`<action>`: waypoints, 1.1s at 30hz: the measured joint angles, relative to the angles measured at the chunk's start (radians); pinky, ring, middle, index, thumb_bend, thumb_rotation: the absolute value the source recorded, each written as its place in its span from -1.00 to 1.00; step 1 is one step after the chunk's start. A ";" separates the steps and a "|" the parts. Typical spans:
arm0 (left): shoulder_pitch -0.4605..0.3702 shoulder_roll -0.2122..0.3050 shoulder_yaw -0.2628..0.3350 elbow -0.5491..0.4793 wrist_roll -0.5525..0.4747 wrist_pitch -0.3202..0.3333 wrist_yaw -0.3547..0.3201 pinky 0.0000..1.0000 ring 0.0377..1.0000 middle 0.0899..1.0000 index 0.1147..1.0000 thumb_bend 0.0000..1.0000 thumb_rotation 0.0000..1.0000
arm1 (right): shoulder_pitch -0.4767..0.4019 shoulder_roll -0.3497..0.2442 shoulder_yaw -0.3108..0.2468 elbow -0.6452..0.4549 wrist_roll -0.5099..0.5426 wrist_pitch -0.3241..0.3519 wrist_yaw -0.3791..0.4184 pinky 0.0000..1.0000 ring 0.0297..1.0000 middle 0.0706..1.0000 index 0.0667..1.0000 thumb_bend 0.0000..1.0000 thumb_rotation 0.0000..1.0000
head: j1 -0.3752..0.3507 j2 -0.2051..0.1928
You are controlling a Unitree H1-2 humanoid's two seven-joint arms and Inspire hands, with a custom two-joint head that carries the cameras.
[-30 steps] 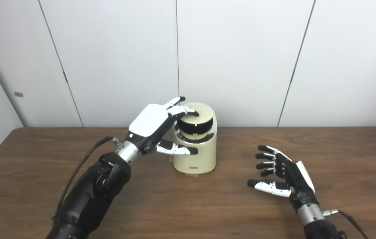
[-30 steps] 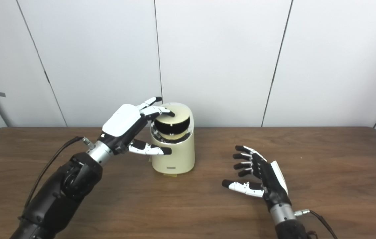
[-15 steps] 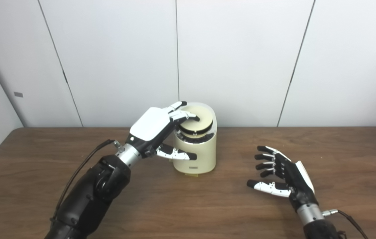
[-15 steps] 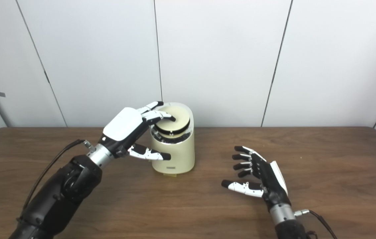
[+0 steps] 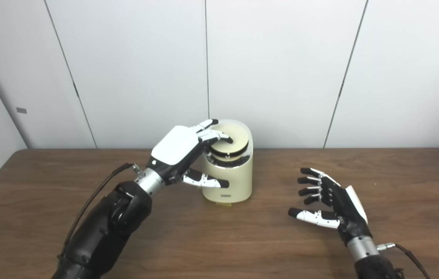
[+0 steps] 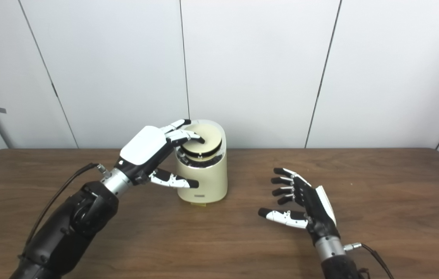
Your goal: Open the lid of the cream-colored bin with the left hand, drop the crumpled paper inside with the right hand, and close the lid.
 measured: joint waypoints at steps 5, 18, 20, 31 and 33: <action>0.011 0.001 0.000 -0.004 -0.003 0.000 -0.002 0.54 0.85 0.53 0.52 0.64 -0.07 | 0.000 0.000 0.001 0.000 0.001 0.000 0.000 0.03 0.23 0.41 0.52 0.53 -0.64 | 0.000 0.005; 0.024 0.005 -0.003 -0.017 -0.003 -0.002 0.001 0.55 0.83 0.52 0.51 0.63 -0.05 | 0.000 0.000 0.006 -0.007 0.002 0.016 0.001 0.01 0.22 0.41 0.52 0.53 -0.63 | -0.003 0.015; 0.025 0.006 -0.003 -0.017 -0.003 -0.002 0.001 0.55 0.83 0.52 0.51 0.63 -0.05 | 0.000 0.000 0.006 -0.007 0.002 0.016 0.001 0.02 0.22 0.41 0.52 0.53 -0.63 | -0.005 0.015; 0.028 0.025 -0.031 -0.052 0.043 0.048 -0.038 0.76 0.84 0.50 0.46 0.69 -0.03 | 0.000 0.000 0.008 -0.012 0.002 0.017 0.001 0.01 0.21 0.41 0.52 0.53 -0.64 | -0.008 0.021; 0.028 0.027 -0.035 -0.056 0.044 0.051 -0.041 0.78 0.84 0.48 0.44 0.70 -0.03 | 0.000 0.000 0.008 -0.012 0.002 0.017 0.001 0.02 0.22 0.41 0.53 0.53 -0.63 | -0.008 0.023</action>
